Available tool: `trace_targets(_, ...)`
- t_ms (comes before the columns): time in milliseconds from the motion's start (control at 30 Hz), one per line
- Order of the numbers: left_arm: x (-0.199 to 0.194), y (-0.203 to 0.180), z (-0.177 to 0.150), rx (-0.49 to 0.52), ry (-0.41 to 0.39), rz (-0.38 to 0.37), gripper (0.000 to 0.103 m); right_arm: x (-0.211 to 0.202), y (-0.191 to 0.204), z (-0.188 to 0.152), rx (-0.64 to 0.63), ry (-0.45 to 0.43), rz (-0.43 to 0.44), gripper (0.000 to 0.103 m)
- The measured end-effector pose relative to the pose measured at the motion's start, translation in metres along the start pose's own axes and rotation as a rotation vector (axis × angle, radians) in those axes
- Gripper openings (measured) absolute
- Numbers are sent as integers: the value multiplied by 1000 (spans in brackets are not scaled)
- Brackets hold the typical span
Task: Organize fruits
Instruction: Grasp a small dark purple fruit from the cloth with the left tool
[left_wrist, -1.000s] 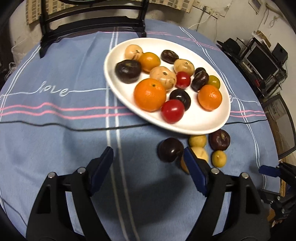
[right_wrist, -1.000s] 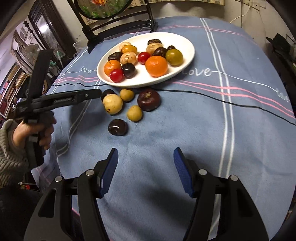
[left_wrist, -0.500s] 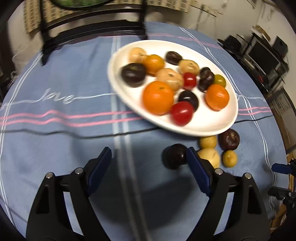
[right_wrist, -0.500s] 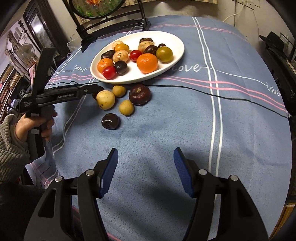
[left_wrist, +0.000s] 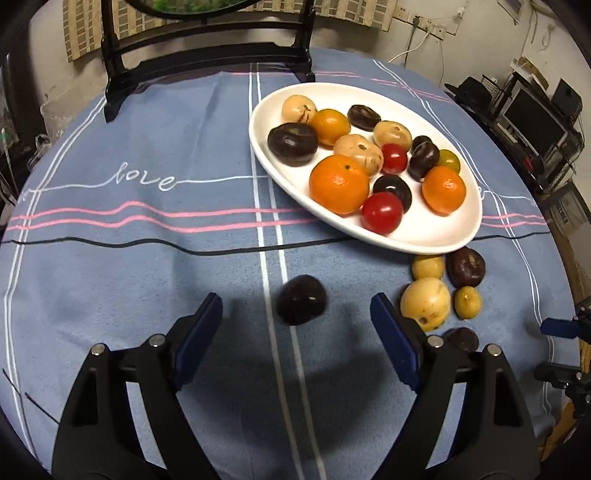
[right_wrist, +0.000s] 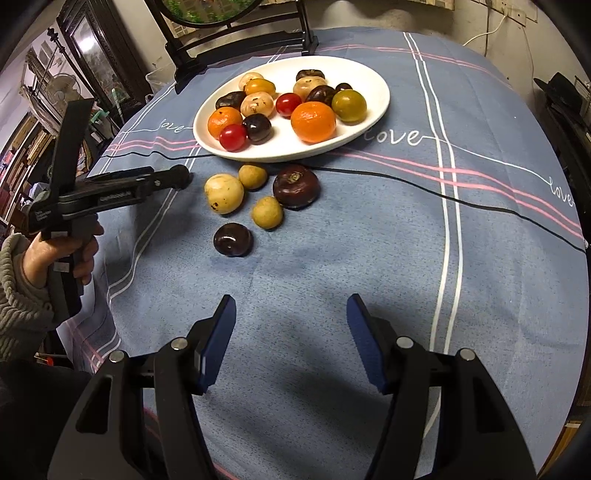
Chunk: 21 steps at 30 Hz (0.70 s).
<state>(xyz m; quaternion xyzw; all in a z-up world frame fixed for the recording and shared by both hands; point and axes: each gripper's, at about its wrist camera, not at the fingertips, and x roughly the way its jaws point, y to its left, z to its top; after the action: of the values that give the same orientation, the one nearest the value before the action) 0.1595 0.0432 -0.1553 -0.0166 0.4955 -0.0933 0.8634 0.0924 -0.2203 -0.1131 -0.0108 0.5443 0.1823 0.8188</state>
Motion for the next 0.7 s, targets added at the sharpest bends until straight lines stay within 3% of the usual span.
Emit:
trace_targets(267, 8, 3, 4, -18, 6, -69, 68, 0, -2, -2, 16, 8, -4, 63)
trace_targets(400, 11, -3, 3, -5, 20, -102, 55, 0, -3, -3, 20, 13, -8, 63)
trace_targets(633, 20, -11, -1, 21, 33, -88, 43, 0, -3, -3, 17, 12, -2, 63)
trace_targets(700, 21, -9, 0, 13, 27, -83, 32, 0, -2, -3, 14, 9, 2, 63)
